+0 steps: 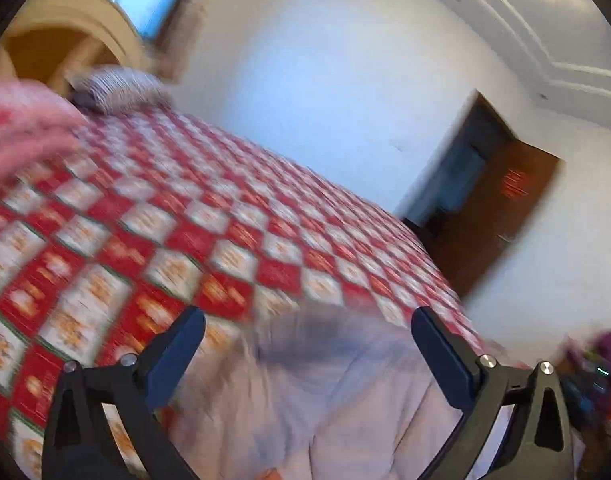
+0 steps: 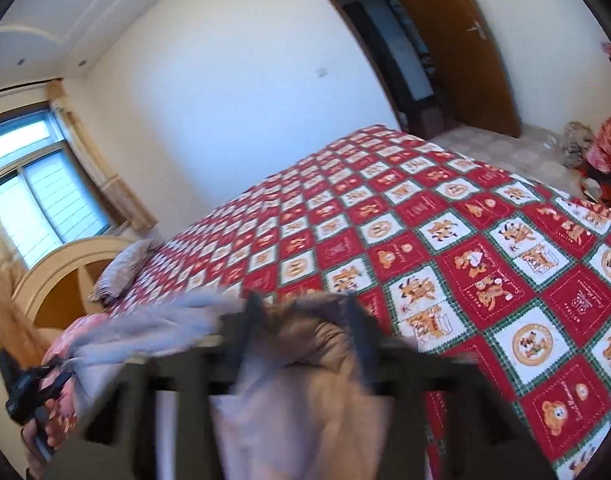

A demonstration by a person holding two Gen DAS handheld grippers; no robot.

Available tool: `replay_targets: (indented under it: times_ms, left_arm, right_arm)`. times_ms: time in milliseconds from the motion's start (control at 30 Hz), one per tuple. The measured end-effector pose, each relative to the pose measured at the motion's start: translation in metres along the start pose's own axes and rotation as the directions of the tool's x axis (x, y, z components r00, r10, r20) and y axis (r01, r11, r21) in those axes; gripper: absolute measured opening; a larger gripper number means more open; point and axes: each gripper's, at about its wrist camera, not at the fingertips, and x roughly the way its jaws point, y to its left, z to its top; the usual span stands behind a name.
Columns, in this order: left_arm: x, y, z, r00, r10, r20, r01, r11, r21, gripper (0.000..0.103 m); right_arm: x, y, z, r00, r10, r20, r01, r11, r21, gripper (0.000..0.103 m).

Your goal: Fold large clothes

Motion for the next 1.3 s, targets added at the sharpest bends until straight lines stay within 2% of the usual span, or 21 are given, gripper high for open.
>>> replay_targets:
  times_ms: [100, 233, 300, 333, 367, 433, 533, 633, 667, 733, 767, 900, 1133, 1233, 1300]
  left_arm:
    - [0.022, -0.011, -0.001, 0.996, 0.086, -0.024, -0.084, 0.993, 0.079, 0.102]
    - [0.034, -0.022, -0.035, 0.992, 0.127, 0.004, -0.126, 0.979, 0.162, 0.102]
    - [0.046, -0.03, -0.054, 0.986, 0.167, 0.014, -0.166, 0.962, 0.216, 0.102]
    - [0.057, -0.035, -0.067, 0.978, 0.21, 0.016, -0.207, 0.947, 0.246, 0.102]
    - [0.063, -0.039, -0.071, 0.974, 0.226, 0.012, -0.221, 0.94, 0.258, 0.102]
    - [0.084, -0.044, -0.08, 0.956, 0.292, 0.01, -0.282, 0.914, 0.292, 0.102]
    - [0.107, -0.04, -0.077, 0.941, 0.338, -0.002, -0.323, 0.902, 0.286, 0.102]
    - [0.133, -0.029, -0.078, 0.927, 0.373, -0.033, -0.349, 0.893, 0.285, 0.102]
    - [0.142, -0.023, -0.082, 0.923, 0.383, -0.048, -0.355, 0.892, 0.28, 0.102]
    - [0.161, -0.009, -0.092, 0.921, 0.37, -0.121, -0.335, 0.911, 0.24, 0.102]
    - [0.164, -0.006, -0.094, 0.923, 0.36, -0.136, -0.325, 0.919, 0.225, 0.102]
    - [0.176, -0.001, -0.1, 0.928, 0.341, -0.152, -0.309, 0.93, 0.199, 0.102]
    - [0.187, 0.009, -0.102, 0.926, 0.299, -0.23, -0.274, 0.952, 0.134, 0.102]
    - [0.192, 0.004, -0.102, 0.912, 0.325, -0.251, -0.292, 0.943, 0.161, 0.102]
    - [0.195, 0.001, -0.097, 0.891, 0.345, -0.295, -0.304, 0.936, 0.178, 0.102]
  right_arm:
    - [0.014, 0.007, -0.004, 0.999, -0.05, 0.017, 0.051, 0.997, -0.051, 0.071]
    - [0.02, 0.034, -0.034, 0.995, -0.095, 0.019, 0.096, 0.985, -0.145, 0.071]
    - [0.026, 0.053, -0.057, 0.997, -0.081, 0.001, 0.079, 0.975, -0.207, 0.071]
    - [0.031, 0.067, -0.073, 0.998, -0.058, -0.022, 0.051, 0.966, -0.252, 0.071]
    - [0.037, 0.076, -0.084, 0.998, -0.044, -0.042, 0.03, 0.957, -0.289, 0.071]
    - [0.054, 0.102, -0.11, 0.996, -0.057, -0.074, 0.021, 0.906, -0.423, 0.071]
    - [0.079, 0.109, -0.12, 0.99, -0.131, -0.05, 0.088, 0.859, -0.504, 0.071]
    - [0.112, 0.085, -0.115, 0.965, -0.257, -0.053, 0.195, 0.838, -0.51, 0.071]
    - [0.126, 0.067, -0.113, 0.953, -0.287, -0.093, 0.211, 0.854, -0.476, 0.071]
    - [0.14, 0.036, -0.112, 0.95, -0.277, -0.144, 0.203, 0.899, -0.389, 0.069]
    - [0.14, 0.028, -0.113, 0.954, -0.267, -0.139, 0.2, 0.907, -0.372, 0.069]
    - [0.146, 0.028, -0.116, 0.949, -0.282, -0.144, 0.208, 0.898, -0.388, 0.072]
    - [0.154, 0.026, -0.12, 0.947, -0.27, -0.175, 0.195, 0.914, -0.355, 0.073]
    - [0.158, 0.026, -0.121, 0.942, -0.283, -0.179, 0.204, 0.91, -0.361, 0.073]
    - [0.161, 0.028, -0.121, 0.936, -0.301, -0.183, 0.217, 0.902, -0.375, 0.074]
